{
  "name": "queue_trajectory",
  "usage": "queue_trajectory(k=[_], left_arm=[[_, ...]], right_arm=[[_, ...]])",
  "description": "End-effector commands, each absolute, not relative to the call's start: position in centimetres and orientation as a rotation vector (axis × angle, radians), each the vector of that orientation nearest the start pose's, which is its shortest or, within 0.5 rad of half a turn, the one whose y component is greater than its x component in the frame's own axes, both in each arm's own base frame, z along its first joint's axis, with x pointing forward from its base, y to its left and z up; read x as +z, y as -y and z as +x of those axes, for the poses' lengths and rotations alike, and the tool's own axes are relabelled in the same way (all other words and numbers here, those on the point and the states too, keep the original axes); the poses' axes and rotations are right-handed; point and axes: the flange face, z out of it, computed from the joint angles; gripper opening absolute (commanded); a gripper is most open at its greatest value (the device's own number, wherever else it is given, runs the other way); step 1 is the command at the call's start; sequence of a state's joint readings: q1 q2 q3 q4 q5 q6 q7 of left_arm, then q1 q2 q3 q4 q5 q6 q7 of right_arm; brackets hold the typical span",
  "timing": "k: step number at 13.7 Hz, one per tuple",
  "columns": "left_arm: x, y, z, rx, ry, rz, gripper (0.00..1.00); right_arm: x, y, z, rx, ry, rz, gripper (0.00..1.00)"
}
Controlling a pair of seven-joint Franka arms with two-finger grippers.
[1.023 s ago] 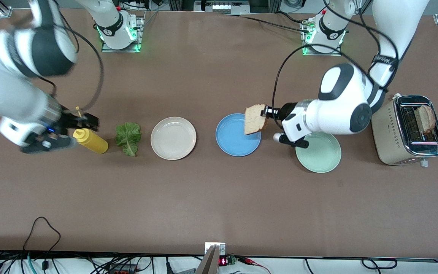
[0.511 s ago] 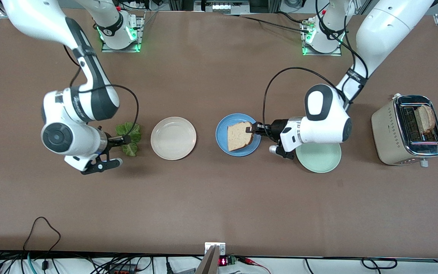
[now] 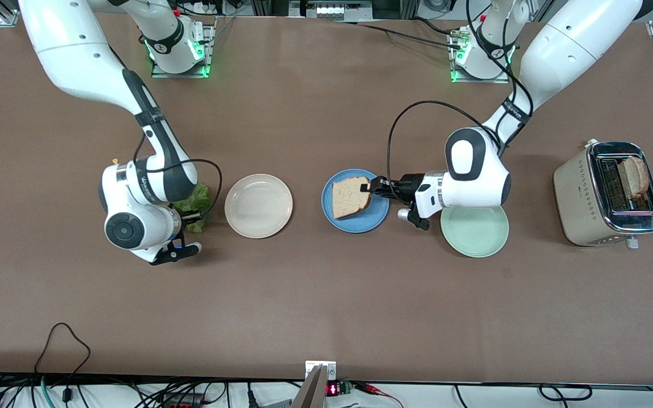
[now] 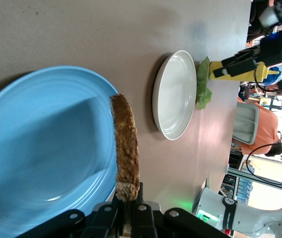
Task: Make sandwich in blue plate with both arms
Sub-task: 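Lower the toast onto the blue plate while the right gripper grasps lettuce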
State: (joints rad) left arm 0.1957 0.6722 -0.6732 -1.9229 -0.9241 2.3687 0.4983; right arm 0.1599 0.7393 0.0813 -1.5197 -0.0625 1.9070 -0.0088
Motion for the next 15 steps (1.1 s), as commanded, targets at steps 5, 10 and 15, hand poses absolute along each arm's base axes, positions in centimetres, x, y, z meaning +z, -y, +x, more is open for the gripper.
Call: queue_trajectory(k=[5, 10, 15], left_arm=[[17.9, 27.9, 54.6, -0.156, 0.173, 2.129, 0.00], [17.9, 28.0, 54.7, -0.142, 0.172, 2.144, 0.76], [20.5, 24.9, 56.1, -0.147, 0.215, 2.132, 1.00]], right_arm=[[18.8, -15.1, 65.2, 0.547, 0.462, -3.108, 0.36], [18.5, -15.3, 65.2, 0.552, 0.482, -3.099, 0.00], [23.5, -16.2, 66.0, 0.439, 0.574, -3.090, 0.00]])
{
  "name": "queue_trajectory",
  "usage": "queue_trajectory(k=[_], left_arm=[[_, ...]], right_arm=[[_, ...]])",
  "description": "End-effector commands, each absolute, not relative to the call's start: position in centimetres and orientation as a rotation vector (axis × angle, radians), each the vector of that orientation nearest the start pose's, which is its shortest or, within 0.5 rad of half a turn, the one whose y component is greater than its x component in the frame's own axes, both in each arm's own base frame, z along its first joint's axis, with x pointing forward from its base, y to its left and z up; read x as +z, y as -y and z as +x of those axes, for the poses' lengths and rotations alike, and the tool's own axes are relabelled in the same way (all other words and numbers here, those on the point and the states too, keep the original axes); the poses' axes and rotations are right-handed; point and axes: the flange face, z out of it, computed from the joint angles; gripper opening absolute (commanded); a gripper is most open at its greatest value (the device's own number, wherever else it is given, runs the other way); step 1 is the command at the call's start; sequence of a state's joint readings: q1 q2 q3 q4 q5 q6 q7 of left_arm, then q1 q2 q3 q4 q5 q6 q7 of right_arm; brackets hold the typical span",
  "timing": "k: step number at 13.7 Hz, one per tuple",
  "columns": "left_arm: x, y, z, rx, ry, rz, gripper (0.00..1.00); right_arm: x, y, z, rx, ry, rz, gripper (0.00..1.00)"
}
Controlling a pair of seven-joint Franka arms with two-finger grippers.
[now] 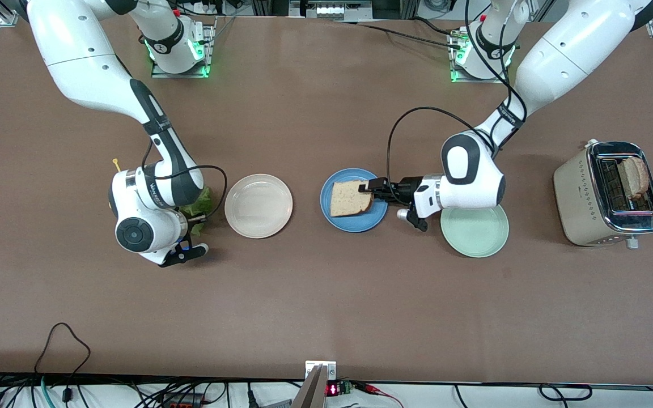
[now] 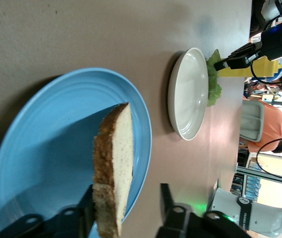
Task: Make sandwich in blue plate with both arms
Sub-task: 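Lower the toast onto the blue plate while the right gripper grasps lettuce, then lift the lettuce with the right gripper while the left gripper returns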
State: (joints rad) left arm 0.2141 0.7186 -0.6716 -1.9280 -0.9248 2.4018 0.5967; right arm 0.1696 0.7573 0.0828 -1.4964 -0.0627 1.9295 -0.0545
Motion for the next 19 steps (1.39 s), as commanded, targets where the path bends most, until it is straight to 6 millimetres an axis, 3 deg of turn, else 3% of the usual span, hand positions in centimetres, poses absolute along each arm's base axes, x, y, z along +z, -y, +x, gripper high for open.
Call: queue_trajectory(k=[1, 4, 6, 8, 12, 16, 19], left_arm=[[21.0, 23.6, 56.3, -0.168, 0.263, 2.140, 1.00], [23.3, 19.6, 56.9, -0.242, 0.448, 2.194, 1.00], [24.6, 17.5, 56.9, -0.276, 0.526, 2.227, 1.00], [26.7, 14.9, 57.7, -0.315, 0.593, 2.316, 1.00], [32.2, 11.8, 60.2, -0.515, 0.713, 2.541, 1.00], [36.5, 8.3, 60.8, -0.637, 0.564, 2.719, 1.00], [39.9, 7.5, 60.5, -0.639, 0.442, 2.936, 1.00]], right_arm=[[25.4, -16.5, 66.3, 0.398, 0.623, -3.082, 0.00], [29.9, -17.0, 66.7, 0.296, 0.866, -3.019, 0.00], [31.9, -18.4, 66.4, 0.266, 1.080, -2.939, 0.00], [33.3, -22.7, 65.1, 0.226, 1.287, -2.816, 0.00], [37.1, -32.5, 62.5, 0.089, 1.439, -2.661, 0.00], [37.6, -40.6, 60.1, -0.053, 1.498, -2.558, 0.00], [35.8, -46.1, 58.6, -0.230, 1.459, -2.513, 0.00]])
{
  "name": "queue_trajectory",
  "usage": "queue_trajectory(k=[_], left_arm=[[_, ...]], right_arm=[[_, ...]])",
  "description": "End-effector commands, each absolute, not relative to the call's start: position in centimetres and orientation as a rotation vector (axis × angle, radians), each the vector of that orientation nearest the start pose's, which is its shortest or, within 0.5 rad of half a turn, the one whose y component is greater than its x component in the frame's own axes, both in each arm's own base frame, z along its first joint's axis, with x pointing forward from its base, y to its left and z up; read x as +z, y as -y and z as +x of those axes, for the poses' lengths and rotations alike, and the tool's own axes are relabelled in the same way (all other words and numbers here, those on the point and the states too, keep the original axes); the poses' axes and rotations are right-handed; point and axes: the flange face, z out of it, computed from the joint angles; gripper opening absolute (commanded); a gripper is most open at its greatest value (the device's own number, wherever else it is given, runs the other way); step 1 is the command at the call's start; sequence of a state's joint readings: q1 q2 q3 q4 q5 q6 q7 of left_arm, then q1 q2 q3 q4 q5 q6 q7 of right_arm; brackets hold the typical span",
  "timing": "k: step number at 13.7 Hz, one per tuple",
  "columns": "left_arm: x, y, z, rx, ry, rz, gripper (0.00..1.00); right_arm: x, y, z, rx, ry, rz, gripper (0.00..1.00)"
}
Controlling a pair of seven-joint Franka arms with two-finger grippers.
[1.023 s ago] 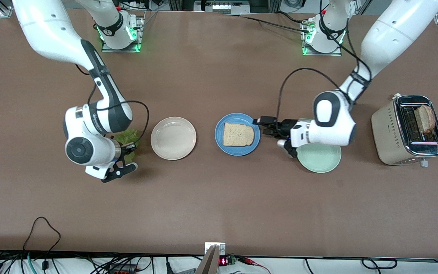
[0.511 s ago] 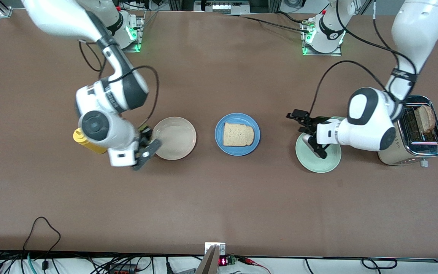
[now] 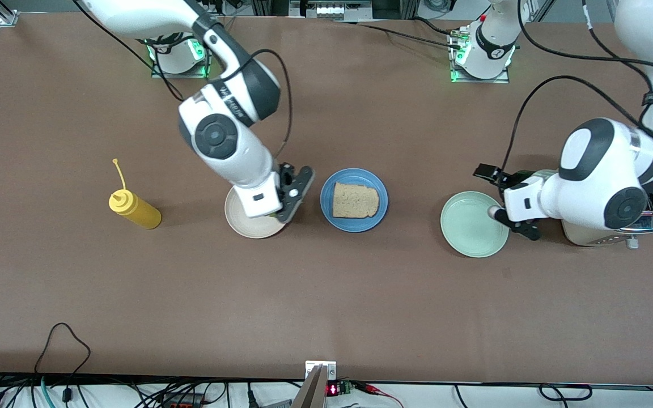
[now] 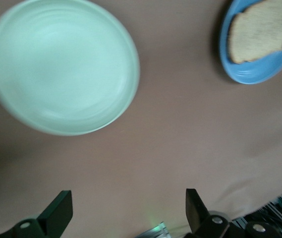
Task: Make sandwich in blue plate with both arms
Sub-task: 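Lift the lettuce with the right gripper while the left gripper returns, then lay the lettuce on the toast and open the right gripper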
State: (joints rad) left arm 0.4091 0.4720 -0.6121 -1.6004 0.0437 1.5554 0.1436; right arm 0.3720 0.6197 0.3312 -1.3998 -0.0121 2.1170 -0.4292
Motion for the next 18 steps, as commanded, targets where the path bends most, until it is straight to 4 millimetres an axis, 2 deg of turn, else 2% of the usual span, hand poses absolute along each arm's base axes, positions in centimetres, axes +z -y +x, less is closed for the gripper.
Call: queue_trajectory(k=[1, 4, 5, 6, 7, 8, 9, 10, 11, 12, 13, 16, 17, 18], left_arm=[[41.3, 7.3, 60.8, 0.630, -0.400, -3.109, 1.00], [46.4, 6.3, 61.8, 0.489, -0.315, -3.084, 1.00], [48.0, 5.4, 61.8, 0.493, -0.309, -3.071, 1.00], [50.4, 4.8, 61.6, 0.513, -0.287, -3.068, 1.00], [54.5, 4.1, 61.4, 0.447, -0.244, -3.077, 1.00], [57.6, 3.2, 61.6, 0.352, -0.209, -3.093, 1.00], [58.5, 2.7, 61.8, 0.315, -0.196, -3.103, 1.00], [58.1, 2.3, 62.0, 0.317, -0.189, -3.089, 1.00], [57.3, 2.2, 62.6, 0.306, -0.192, -3.055, 1.00], [57.3, 2.2, 62.7, 0.294, -0.193, -3.031, 1.00], [57.4, 2.0, 62.8, 0.277, -0.186, -3.019, 1.00], [57.5, 2.2, 62.8, 0.271, -0.189, -3.059, 1.00], [57.5, 2.3, 62.8, 0.271, -0.189, -3.059, 1.00], [57.4, 2.3, 62.8, 0.273, -0.189, -3.059, 1.00]], right_arm=[[34.9, -47.7, 58.1, -0.280, 1.439, -2.502, 0.00], [32.2, -51.5, 56.4, -0.393, 1.358, -2.483, 0.00], [31.2, -52.4, 55.9, -0.400, 1.350, -2.479, 0.00], [29.9, -53.3, 55.3, -0.417, 1.350, -2.469, 0.00], [28.6, -54.0, 54.7, -0.424, 1.355, -2.467, 0.00], [27.6, -54.1, 54.7, -0.428, 1.366, -2.478, 0.00], [27.1, -54.4, 54.3, -0.423, 1.382, -2.481, 0.00], [26.9, -54.3, 54.3, -0.420, 1.369, -2.495, 0.35], [27.3, -54.3, 54.4, -0.424, 1.351, -2.503, 0.99], [27.6, -54.2, 54.4, -0.418, 1.352, -2.507, 1.00], [28.4, -53.3, 54.9, -0.403, 1.355, -2.528, 1.00], [35.2, -49.6, 56.9, -0.403, 1.385, -2.610, 1.00], [36.9, -48.2, 57.4, -0.397, 1.381, -2.635, 1.00], [38.7, -45.7, 58.7, -0.381, 1.340, -2.673, 1.00]])
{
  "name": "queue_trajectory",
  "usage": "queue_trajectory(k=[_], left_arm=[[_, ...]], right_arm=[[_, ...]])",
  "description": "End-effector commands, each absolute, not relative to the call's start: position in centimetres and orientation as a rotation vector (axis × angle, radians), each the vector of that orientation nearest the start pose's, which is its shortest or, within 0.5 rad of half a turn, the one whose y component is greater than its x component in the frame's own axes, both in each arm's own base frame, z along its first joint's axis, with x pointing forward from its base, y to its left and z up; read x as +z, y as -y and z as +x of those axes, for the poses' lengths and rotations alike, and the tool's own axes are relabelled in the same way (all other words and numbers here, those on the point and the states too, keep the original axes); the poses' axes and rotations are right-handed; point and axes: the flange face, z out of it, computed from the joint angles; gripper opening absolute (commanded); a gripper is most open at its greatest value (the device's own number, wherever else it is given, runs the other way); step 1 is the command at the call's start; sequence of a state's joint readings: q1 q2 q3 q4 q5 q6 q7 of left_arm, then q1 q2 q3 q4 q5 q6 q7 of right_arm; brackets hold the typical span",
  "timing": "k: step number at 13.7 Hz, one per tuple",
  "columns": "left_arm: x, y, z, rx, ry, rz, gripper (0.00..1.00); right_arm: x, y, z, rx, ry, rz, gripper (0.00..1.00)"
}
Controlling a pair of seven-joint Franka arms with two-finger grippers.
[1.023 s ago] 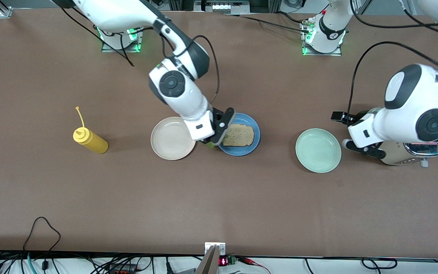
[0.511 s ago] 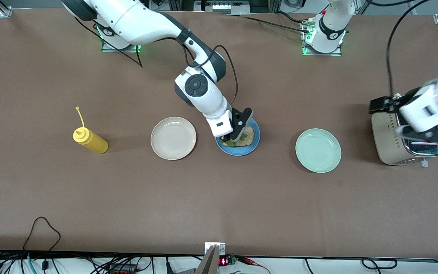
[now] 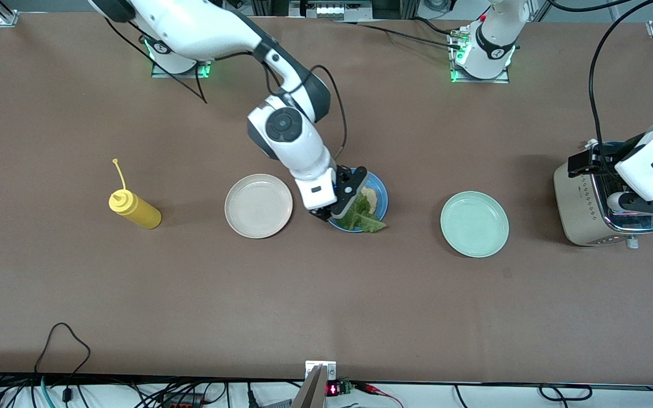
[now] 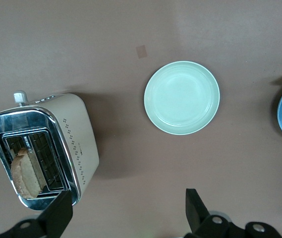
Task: Make sandwich in blue plate with both arms
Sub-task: 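Lay the lettuce on the toast and open the right gripper, then move the right gripper back toward the yellow mustard bottle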
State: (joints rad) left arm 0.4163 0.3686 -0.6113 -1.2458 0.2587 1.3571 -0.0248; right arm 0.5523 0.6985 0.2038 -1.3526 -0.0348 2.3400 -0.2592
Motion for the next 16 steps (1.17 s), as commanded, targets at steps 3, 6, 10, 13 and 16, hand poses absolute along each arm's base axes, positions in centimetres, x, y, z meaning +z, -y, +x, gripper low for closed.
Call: queue_trajectory(k=[3, 6, 10, 13, 16], left_arm=[[57.3, 1.8, 62.9, 0.274, -0.180, -3.061, 1.00], [57.4, 2.4, 62.6, 0.283, -0.191, -3.051, 1.00], [57.8, 4.0, 61.9, 0.279, -0.131, -3.023, 1.00], [57.6, 4.6, 61.4, 0.273, -0.098, -3.009, 1.00], [57.9, 5.0, 60.9, 0.279, -0.075, -3.007, 1.00]], right_arm=[[45.4, -35.9, 62.8, -0.380, 1.230, -2.754, 1.00], [51.9, -27.7, 63.1, -0.321, 1.310, -2.680, 1.00], [53.8, -14.1, 64.1, -0.410, 1.396, -2.458, 1.00], [50.5, -2.3, 65.4, -0.535, 1.377, -2.157, 1.00], [43.9, 8.6, 65.4, -0.676, 1.329, -1.911, 1.00]])
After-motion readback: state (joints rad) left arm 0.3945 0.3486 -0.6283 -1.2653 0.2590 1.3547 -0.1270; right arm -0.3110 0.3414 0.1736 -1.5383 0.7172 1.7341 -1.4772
